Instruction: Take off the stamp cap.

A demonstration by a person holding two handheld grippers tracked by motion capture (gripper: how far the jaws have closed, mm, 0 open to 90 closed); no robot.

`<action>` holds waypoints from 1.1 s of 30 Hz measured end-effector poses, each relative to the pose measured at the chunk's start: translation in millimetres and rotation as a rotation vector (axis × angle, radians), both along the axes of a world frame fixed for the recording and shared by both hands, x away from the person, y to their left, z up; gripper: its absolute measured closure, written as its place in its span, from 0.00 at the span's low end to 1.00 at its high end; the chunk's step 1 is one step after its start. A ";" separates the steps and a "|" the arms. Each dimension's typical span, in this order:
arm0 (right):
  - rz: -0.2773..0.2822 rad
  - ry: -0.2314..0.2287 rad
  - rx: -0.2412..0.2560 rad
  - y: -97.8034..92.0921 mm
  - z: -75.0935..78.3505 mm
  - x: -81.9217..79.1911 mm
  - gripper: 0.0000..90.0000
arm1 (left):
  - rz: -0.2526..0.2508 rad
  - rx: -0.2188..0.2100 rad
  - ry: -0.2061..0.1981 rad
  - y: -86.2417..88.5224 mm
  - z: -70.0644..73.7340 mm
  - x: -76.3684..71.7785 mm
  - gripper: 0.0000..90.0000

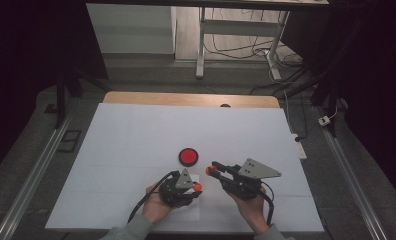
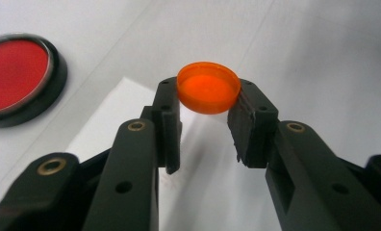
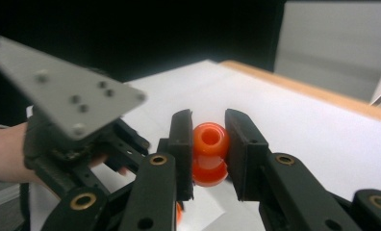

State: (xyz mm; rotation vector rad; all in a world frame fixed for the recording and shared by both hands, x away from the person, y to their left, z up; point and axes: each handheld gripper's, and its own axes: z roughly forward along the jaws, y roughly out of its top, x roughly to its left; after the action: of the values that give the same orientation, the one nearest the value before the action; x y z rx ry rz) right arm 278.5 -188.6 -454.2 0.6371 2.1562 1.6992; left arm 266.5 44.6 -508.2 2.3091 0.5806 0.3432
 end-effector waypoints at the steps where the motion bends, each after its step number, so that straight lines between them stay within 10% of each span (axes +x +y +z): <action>1: -0.002 0.002 0.007 -2.7 1.0 0.0 0.81 | -0.005 -0.005 -0.009 0.1 3.6 -1.1 0.73; 33: 0.021 0.060 -0.004 -3.7 -11.6 5.7 0.81 | 0.084 -0.165 -0.025 51.5 22.9 -2.0 0.73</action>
State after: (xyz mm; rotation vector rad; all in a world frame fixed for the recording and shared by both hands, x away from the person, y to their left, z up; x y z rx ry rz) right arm 284.2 -192.3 -465.7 0.6748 2.2137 1.7068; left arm 264.6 96.1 -485.3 2.1238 0.6698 0.3496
